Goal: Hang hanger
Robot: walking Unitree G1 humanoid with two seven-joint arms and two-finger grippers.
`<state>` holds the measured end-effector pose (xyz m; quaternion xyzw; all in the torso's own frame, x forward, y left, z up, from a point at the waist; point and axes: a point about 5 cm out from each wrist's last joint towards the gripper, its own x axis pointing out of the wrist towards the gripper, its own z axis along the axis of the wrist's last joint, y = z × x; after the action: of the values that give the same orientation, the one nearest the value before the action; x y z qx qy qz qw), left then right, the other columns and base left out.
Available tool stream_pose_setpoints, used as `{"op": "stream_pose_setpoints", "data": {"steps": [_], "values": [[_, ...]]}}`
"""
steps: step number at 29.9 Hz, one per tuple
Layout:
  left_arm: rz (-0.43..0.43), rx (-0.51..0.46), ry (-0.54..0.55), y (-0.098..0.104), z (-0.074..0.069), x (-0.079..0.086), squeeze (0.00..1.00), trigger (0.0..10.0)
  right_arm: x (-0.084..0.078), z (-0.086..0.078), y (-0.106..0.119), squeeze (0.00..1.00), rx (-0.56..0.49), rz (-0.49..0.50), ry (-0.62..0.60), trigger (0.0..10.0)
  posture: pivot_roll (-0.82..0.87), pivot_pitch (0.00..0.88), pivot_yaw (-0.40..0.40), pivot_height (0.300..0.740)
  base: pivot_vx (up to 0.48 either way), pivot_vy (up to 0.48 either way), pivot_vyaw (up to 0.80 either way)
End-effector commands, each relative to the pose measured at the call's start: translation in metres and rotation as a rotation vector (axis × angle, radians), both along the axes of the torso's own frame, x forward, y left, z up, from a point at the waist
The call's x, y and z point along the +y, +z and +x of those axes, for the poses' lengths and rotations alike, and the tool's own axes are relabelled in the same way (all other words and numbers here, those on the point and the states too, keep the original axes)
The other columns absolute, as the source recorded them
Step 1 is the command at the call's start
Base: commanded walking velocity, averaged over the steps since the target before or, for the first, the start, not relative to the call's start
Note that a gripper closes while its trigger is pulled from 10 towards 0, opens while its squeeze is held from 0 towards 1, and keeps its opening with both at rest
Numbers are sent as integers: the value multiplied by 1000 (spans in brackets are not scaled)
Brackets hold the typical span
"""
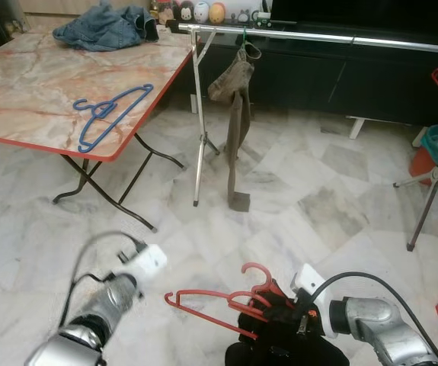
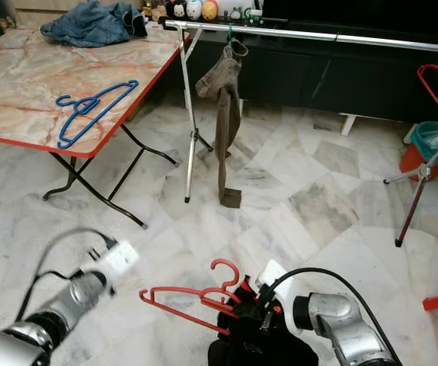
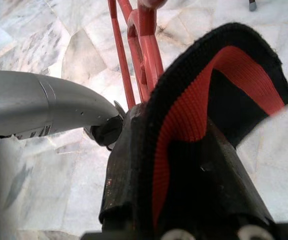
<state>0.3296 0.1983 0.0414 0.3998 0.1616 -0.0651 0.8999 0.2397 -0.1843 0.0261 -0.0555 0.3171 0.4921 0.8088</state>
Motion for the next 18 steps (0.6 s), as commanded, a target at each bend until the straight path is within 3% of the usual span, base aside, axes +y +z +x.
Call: {"op": "stream_pose_setpoints", "data": {"steps": [1,2,3,4,6,9,13,16,18], "values": [[-64,-39,15,6,3,0,0,10000,3,2,2,0,-21,-5,16,10000,-18,68,20,740,0,0,0],[-91,-44,9,8,5,-2,0,10000,3,1,1,0,-19,-10,18,10000,-18,68,20,740,0,0,0],[-233,-27,-22,11,6,-10,0,10000,3,1,1,0,-18,-12,21,10000,-21,66,19,740,0,0,0],[-455,2,-105,15,7,-26,0,10000,4,1,1,0,-19,-10,28,10000,-23,65,19,740,0,0,0],[-628,55,-252,20,6,-43,0,10000,4,1,1,0,-20,-14,35,10000,-23,64,18,740,0,0,0],[-615,131,-387,20,2,-51,0,10000,4,1,0,0,-20,-25,45,10000,-20,57,18,740,0,0,0],[-566,193,-463,17,-1,-52,0,10000,5,2,0,0,-27,-34,62,10000,-17,51,17,740,0,0,0],[-595,225,-492,17,-3,-53,0,10000,9,4,2,0,-34,-25,74,10000,-18,44,16,740,0,0,0],[-503,270,-522,9,-8,-52,0,10000,9,6,3,0,-42,-45,82,10000,-15,40,15,740,0,0,0]]}}
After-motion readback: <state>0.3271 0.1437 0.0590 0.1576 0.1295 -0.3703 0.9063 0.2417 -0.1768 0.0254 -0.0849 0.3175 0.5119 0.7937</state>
